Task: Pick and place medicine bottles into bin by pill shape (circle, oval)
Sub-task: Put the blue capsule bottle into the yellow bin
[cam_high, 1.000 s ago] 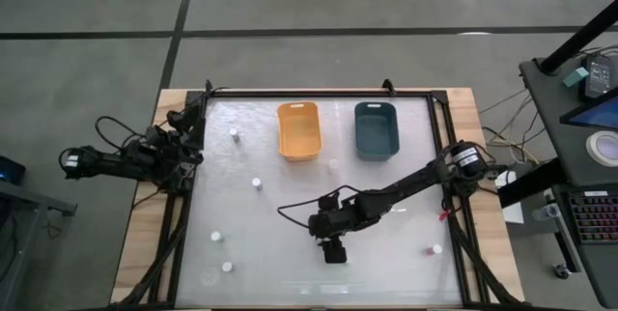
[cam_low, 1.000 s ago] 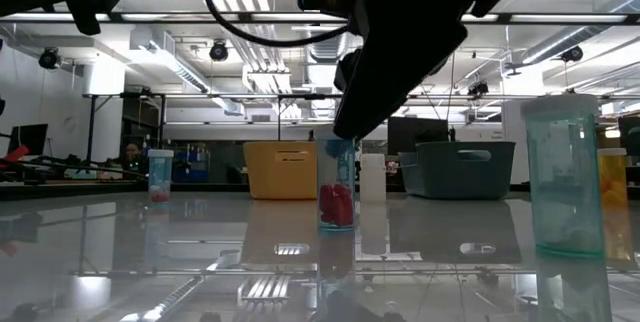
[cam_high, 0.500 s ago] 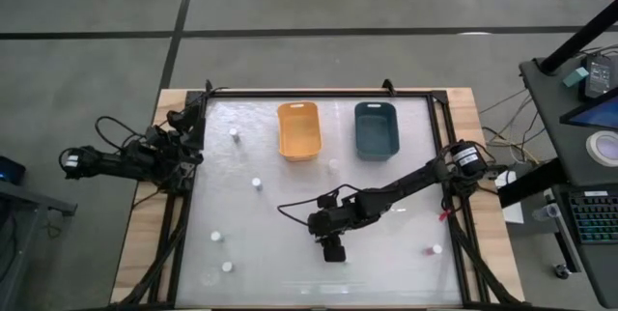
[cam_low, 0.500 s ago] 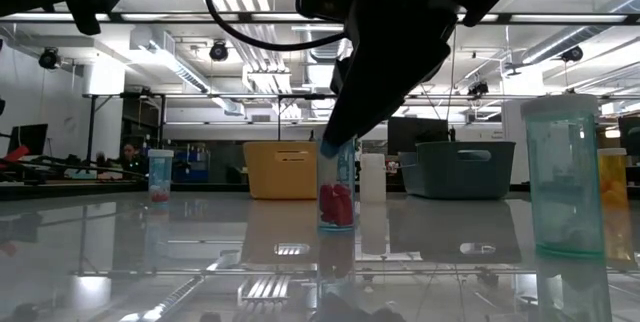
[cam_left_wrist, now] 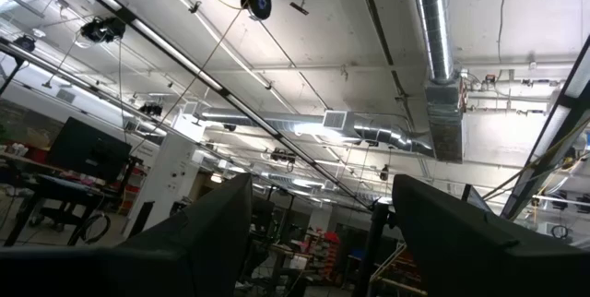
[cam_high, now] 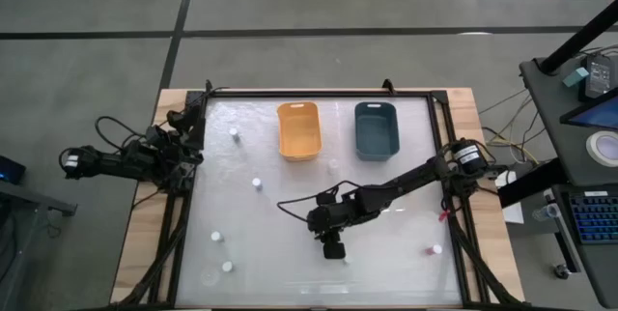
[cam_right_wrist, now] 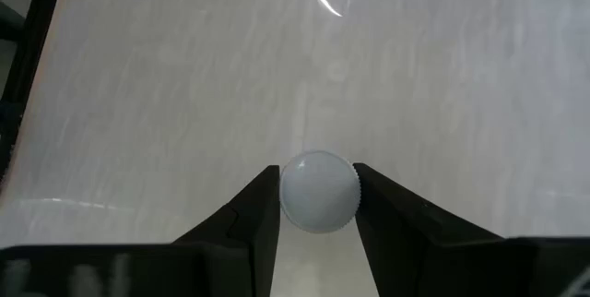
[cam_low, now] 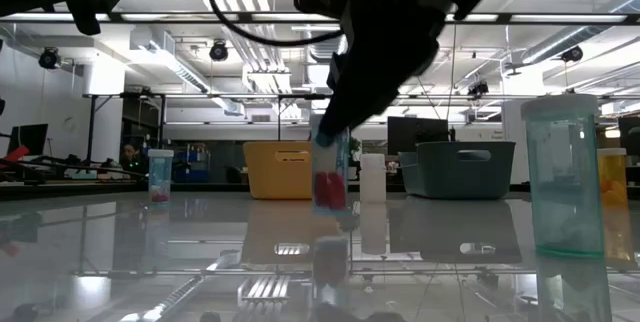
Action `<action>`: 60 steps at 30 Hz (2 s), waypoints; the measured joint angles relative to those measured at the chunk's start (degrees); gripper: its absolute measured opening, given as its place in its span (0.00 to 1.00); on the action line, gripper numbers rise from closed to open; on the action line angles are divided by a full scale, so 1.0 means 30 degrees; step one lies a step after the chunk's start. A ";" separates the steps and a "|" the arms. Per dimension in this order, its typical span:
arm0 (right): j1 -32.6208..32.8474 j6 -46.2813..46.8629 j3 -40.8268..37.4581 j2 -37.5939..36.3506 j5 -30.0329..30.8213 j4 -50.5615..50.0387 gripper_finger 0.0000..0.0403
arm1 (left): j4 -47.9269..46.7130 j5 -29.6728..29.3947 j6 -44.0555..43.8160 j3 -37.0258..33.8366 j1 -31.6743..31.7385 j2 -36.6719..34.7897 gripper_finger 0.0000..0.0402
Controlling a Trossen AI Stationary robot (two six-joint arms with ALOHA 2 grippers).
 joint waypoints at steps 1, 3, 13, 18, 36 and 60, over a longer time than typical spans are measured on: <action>-0.0150 -0.0174 0.0198 -0.0121 0.0063 -0.0316 0.31 | 0.0000 0.0000 0.0000 0.0000 -0.0005 0.0000 0.61; -0.0576 -0.0329 0.0644 -0.0442 0.0108 -0.0978 0.30 | 0.0000 0.0000 0.0006 0.0000 -0.0006 0.0000 0.61; -0.4671 -0.1365 0.4386 -0.1200 0.0167 -0.4882 0.29 | 0.0000 -0.0028 0.0029 0.0000 0.0002 0.0000 0.61; -0.7201 -0.2147 0.6212 -0.0886 0.0202 -0.5115 0.29 | 0.0007 -0.0066 0.0162 0.0000 0.0002 0.0000 0.61; -1.2852 -0.5036 1.4568 0.5675 -0.1055 -0.5753 0.29 | 0.0058 -0.0078 0.0175 0.0007 0.0002 -0.0066 0.61; -1.4086 -0.4644 1.5249 0.8024 -0.1840 -0.6522 0.28 | 0.0080 -0.0190 0.1027 0.0007 -0.0006 -0.0087 0.61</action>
